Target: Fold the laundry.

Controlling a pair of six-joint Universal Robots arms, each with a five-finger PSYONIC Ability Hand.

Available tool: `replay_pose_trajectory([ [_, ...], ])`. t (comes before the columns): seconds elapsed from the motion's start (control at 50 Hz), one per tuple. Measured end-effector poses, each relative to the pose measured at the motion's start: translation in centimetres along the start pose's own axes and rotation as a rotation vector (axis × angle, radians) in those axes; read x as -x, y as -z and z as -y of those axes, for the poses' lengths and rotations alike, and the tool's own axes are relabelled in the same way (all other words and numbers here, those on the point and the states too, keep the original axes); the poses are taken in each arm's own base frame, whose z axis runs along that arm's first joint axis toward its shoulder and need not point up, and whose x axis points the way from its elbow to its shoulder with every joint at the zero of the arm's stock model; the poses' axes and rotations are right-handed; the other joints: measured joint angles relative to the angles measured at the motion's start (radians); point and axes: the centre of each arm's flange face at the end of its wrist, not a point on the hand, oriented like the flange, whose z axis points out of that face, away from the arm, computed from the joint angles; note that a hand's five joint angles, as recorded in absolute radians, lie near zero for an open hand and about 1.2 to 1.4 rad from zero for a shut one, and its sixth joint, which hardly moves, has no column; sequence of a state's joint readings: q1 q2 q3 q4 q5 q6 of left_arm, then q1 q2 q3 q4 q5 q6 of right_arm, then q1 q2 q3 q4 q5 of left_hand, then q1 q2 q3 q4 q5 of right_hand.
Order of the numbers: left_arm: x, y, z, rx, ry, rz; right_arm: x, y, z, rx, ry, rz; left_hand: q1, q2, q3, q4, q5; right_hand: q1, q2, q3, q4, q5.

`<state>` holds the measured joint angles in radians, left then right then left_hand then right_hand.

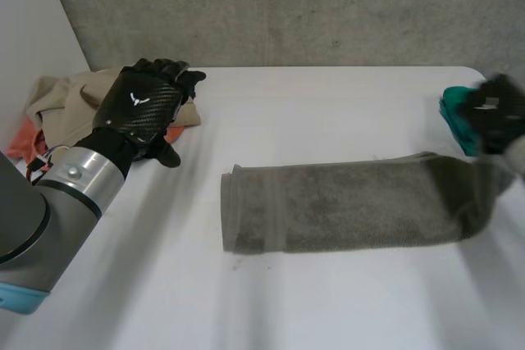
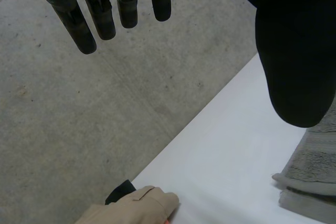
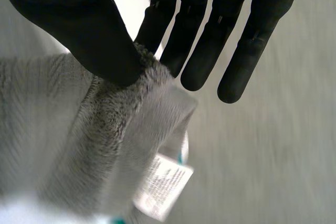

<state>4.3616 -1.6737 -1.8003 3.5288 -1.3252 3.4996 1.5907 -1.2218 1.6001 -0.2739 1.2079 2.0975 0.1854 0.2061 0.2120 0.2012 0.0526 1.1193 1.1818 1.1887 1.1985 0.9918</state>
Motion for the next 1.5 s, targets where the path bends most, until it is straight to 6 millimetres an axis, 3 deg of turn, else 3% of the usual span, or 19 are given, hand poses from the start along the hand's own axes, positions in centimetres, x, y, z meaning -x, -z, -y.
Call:
replay_pose_trajectory([
  [0.06, 0.0, 0.2, 0.0, 0.002, 0.001, 0.002, 2.3, 0.3, 4.0, -0.131, 0.022, 0.047, 0.000, 0.000, 0.000, 0.000, 0.000, 0.000, 0.000, 0.000, 0.000, 0.000],
  [0.1, 0.1, 0.6, -0.1, 0.007, 0.003, 0.005, 5.8, 1.4, 9.3, -0.314, 0.048, 0.119, 0.000, 0.000, 0.000, 0.000, 0.000, 0.000, 0.000, 0.000, 0.000, 0.000],
  [0.18, 0.1, 1.0, -0.3, 0.017, 0.005, 0.009, 11.7, 4.0, 14.9, -0.522, 0.070, 0.245, 0.000, 0.000, 0.000, 0.000, 0.000, 0.000, 0.000, 0.000, 0.000, 0.000],
  [0.3, 0.0, 1.4, -0.9, 0.035, 0.011, 0.007, 20.1, 7.6, 18.0, -0.661, 0.114, 0.438, 0.000, 0.000, 0.000, 0.000, 0.000, 0.000, 0.000, 0.000, 0.000, 0.000],
  [0.36, -0.1, 1.5, -1.1, 0.043, 0.013, 0.005, 22.1, 8.4, 17.9, -0.666, 0.133, 0.484, 0.000, 0.000, 0.000, 0.000, 0.000, -0.112, -0.171, -0.175, -0.183, -0.152],
  [0.4, -0.2, 1.6, -1.2, 0.046, 0.014, 0.003, 22.5, 8.6, 17.8, -0.663, 0.138, 0.495, 0.000, 0.000, 0.000, 0.000, 0.000, -0.242, -0.288, -0.289, -0.296, -0.267],
  [0.42, -0.2, 1.6, -1.2, 0.048, 0.014, 0.002, 22.7, 8.8, 17.7, -0.645, 0.133, 0.500, 0.000, 0.000, 0.000, 0.000, 0.000, -0.617, -0.691, -0.683, -0.675, -0.650],
  [0.48, -0.3, 1.6, -1.3, 0.048, 0.014, 0.000, 22.3, 8.7, 17.7, -0.628, 0.117, 0.492, 0.000, 0.000, 0.000, 0.000, 0.000, -0.778, -0.847, -0.841, -0.852, -0.822],
  [0.5, -0.3, 1.6, -1.2, 0.046, 0.014, -0.002, 20.0, 7.9, 17.7, -0.562, 0.028, 0.444, 0.000, 0.000, 0.000, 0.000, 0.000, -0.897, -0.970, -0.971, -0.979, -0.943],
  [0.64, -0.4, 1.4, -0.7, 0.023, 0.010, -0.006, 12.7, 6.6, 15.6, -0.351, -0.371, 0.342, 0.000, 0.000, 0.000, 0.000, 0.000, -0.897, -0.974, -0.979, -0.990, -0.943],
  [0.84, -1.4, 1.3, -0.1, -0.011, 0.034, -0.031, 10.6, 6.7, 7.9, 0.053, -0.564, 0.394, 0.000, 0.000, 0.000, 0.000, 0.000, -0.896, -0.972, -0.977, -0.988, -0.942],
  [0.92, -1.7, 1.3, -0.1, -0.013, 0.046, -0.040, 10.9, 6.2, 4.5, 0.177, -0.496, 0.397, 0.000, 0.000, 0.000, 0.000, 0.000, -0.667, -0.721, -0.749, -0.758, -0.719],
  [0.96, -1.8, 1.3, -0.1, -0.012, 0.048, -0.042, 10.8, 5.7, 3.2, 0.211, -0.447, 0.372, 0.000, 0.000, 0.000, 0.000, 0.000, -0.296, -0.317, -0.339, -0.373, -0.335],
  [1.04, -1.8, 1.4, -0.1, -0.012, 0.049, -0.042, 9.9, 4.3, 2.1, 0.211, -0.361, 0.267, 0.000, 0.000, 0.000, 0.000, 0.000, -0.054, -0.030, -0.017, -0.023, -0.019],
  [1.12, -1.8, 1.5, 0.0, -0.014, 0.048, -0.040, 8.6, 3.2, 3.0, 0.139, -0.303, 0.155, 0.000, 0.000, 0.000, 0.000, 0.000, -0.054, -0.030, -0.005, -0.005, -0.007],
  [1.22, -1.8, 1.7, 0.3, -0.020, 0.046, -0.037, 7.5, 3.5, 9.3, -0.113, -0.245, 0.069, 0.000, 0.000, 0.000, 0.000, 0.000, -0.054, -0.030, -0.005, -0.003, 0.004],
  [1.3, -1.7, 1.9, 0.6, -0.025, 0.045, -0.035, 10.1, 5.0, 13.3, -0.262, -0.224, 0.163, 0.000, 0.000, 0.000, 0.000, 0.000, -0.054, -0.030, -0.005, -0.003, 0.011],
  [1.4, -1.8, 2.1, 0.5, -0.020, 0.049, -0.037, 16.6, 8.0, 16.7, -0.406, -0.169, 0.399, 0.000, 0.000, 0.000, 0.000, 0.000, -0.055, -0.033, -0.009, -0.008, 0.018],
  [1.5, -2.0, 2.1, 0.4, -0.014, 0.063, -0.042, 20.4, 9.7, 16.6, -0.414, -0.141, 0.552, 0.000, 0.000, 0.000, 0.000, 0.000, -0.614, -0.670, -0.650, -0.658, -0.635],
])
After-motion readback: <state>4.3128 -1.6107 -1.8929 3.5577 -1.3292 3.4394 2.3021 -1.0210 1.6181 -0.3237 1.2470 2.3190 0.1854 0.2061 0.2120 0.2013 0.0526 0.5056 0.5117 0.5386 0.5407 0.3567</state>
